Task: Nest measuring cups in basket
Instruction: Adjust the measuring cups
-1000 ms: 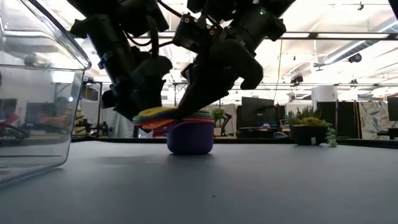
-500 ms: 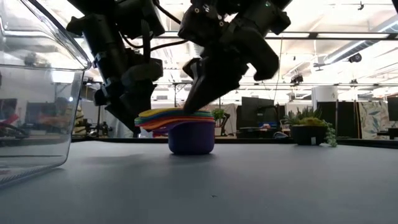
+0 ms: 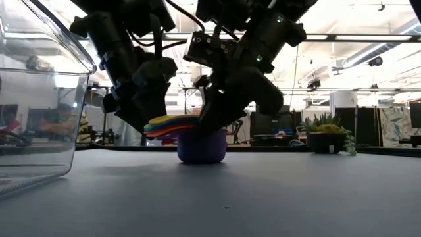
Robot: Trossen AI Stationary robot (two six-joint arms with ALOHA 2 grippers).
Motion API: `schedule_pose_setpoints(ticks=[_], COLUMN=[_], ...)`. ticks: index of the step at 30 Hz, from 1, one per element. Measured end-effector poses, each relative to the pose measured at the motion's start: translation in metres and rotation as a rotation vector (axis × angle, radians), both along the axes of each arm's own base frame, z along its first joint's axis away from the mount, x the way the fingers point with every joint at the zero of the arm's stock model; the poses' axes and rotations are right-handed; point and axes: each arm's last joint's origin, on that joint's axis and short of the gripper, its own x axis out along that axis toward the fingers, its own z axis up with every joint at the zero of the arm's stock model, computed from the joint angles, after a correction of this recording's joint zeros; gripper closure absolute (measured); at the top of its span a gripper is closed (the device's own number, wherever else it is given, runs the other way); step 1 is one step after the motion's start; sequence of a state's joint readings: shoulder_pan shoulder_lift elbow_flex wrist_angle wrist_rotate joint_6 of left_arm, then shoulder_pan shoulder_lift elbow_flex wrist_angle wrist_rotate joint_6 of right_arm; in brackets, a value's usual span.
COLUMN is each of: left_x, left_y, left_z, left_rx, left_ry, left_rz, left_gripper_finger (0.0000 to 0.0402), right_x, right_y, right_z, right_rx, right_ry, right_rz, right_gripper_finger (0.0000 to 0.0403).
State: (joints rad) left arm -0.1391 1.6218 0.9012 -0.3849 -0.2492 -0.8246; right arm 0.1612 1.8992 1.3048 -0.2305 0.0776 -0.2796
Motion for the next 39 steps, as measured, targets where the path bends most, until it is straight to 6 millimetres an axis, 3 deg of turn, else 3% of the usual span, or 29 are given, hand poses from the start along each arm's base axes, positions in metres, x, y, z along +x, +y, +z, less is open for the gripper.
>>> schedule_pose_setpoints(ticks=[13,28,33,39], left_x=[0.001,-0.009,-0.006,-0.003], left_y=[-0.001,0.011,0.016,0.008], left_z=[-0.001,0.010,0.004,-0.003], left_rx=[-0.004,0.100,0.048,-0.003], left_ry=[-0.006,0.039,0.058,0.059], left_rz=[-0.009,0.004,-0.004,-0.028], left_gripper_finger=[0.0172,0.0173,0.0197,0.0233], right_x=[0.003,-0.014,-0.016,-0.018], right_y=[-0.007,-0.011,-0.016,-0.026], right_z=[0.002,-0.005,-0.006,-0.006], right_rx=[-0.010,-0.030,-0.043,-0.154], right_ry=[-0.030,0.161,0.176,0.178], right_rz=[-0.053,-0.083,-0.117,-0.257], right_gripper_finger=[0.0394,0.0394,0.0394,0.0394])
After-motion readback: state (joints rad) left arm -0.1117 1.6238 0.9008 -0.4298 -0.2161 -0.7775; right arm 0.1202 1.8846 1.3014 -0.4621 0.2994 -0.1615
